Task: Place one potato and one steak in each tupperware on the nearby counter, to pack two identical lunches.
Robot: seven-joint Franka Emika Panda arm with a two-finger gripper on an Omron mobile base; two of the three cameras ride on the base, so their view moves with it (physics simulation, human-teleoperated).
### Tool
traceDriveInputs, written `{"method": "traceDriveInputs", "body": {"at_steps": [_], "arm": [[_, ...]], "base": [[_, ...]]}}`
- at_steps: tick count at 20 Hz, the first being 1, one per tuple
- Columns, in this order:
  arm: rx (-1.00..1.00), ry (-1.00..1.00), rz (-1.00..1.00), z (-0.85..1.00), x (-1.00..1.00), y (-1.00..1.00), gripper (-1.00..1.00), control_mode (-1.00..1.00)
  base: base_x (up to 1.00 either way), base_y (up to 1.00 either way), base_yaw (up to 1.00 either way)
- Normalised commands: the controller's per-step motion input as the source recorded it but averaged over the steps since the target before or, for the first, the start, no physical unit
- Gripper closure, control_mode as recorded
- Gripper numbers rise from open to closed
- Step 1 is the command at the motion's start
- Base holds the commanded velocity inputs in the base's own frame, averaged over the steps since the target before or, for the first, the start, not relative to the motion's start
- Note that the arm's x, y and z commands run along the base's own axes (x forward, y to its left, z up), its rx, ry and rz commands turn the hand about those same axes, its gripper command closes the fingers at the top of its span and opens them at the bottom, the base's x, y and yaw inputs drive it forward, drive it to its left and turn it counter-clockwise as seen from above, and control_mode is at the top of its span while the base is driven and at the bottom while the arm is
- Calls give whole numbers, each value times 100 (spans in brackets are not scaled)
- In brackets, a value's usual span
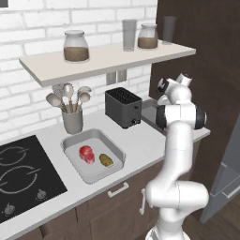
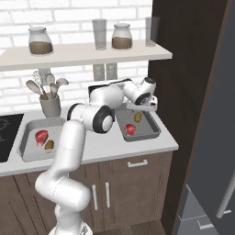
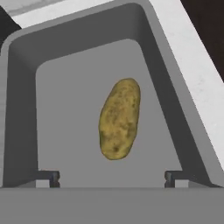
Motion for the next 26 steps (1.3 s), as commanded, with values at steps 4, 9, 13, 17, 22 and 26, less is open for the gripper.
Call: {"method": "traceDriveInputs", "body": {"at_steps": [4,9,13,17,22,26], "arm": [[6,-2,0,0,-100,0,-100,-100],[0,0,0,0,-100,0,-100,-100],[-3,0,0,35,-100,22,-100,-100],[0,10,8,93,-100,38,-100,-100],[-7,20,15,92,-100,47,-100,-100],[-1,3,1,13,-100,47,-100,-100]], "base": [[0,0,0],[0,0,0],[0,0,0],[0,0,0],[0,0,0],[0,0,0]]}}
